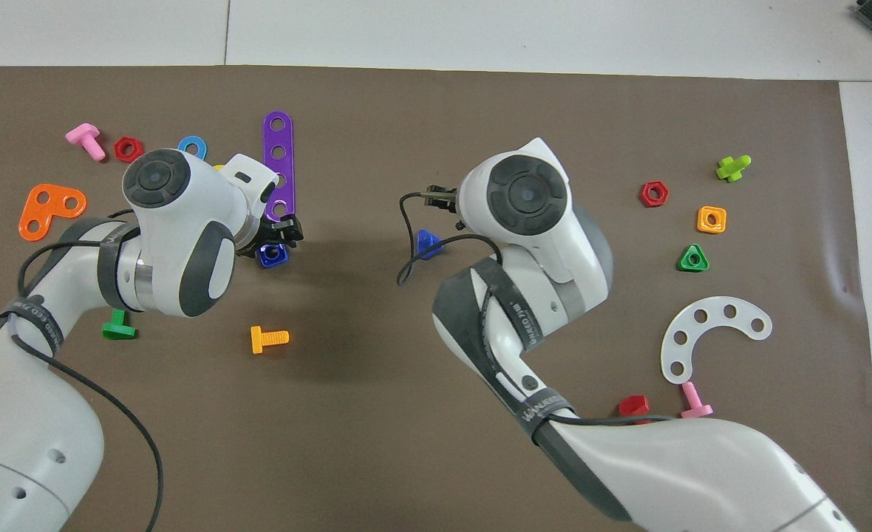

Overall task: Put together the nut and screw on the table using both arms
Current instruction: 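Open the right gripper and withdraw while the left gripper lifts the nut, then carry the blue nut over the screw and lower it with the left gripper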

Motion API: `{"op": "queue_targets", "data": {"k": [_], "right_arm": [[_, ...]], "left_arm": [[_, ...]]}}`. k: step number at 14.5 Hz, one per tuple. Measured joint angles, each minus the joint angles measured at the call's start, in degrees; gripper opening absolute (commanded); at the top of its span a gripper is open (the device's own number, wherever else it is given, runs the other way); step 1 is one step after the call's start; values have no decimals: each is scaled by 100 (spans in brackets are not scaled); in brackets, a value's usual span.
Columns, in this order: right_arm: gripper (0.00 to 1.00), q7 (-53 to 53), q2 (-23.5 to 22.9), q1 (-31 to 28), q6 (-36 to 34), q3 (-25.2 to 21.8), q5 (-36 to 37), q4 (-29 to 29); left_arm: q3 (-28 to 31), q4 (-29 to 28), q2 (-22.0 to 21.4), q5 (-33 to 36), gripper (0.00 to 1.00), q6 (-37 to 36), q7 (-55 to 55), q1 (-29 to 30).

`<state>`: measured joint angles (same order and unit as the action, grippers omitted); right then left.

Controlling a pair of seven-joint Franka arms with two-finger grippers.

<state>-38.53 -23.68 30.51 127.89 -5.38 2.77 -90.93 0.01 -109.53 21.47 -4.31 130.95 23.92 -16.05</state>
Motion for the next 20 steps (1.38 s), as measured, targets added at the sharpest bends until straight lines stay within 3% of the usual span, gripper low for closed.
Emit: {"op": "queue_targets", "data": {"k": [6, 9, 12, 16, 20], "right_arm": [[100, 1203, 1201, -1223, -1348, -13, 0, 8], [100, 2027, 1749, -1800, -2177, -18, 0, 22], [100, 2297, 2259, -2015, -3133, -26, -40, 134], [100, 3244, 2483, -2257, -3954, -81, -57, 286], [100, 3340, 2483, -2304, -4048, -105, -88, 168]], "left_arm": [[27, -99, -1, 0, 54, -29, 7, -2], [50, -99, -18, 3, 40, -41, 7, -1], [51, -95, -23, 3, 29, -34, 1, -7], [32, 99, -18, 229, 28, -16, -26, -13], [-13, 703, 79, 258, 30, -127, -56, -251]]}}
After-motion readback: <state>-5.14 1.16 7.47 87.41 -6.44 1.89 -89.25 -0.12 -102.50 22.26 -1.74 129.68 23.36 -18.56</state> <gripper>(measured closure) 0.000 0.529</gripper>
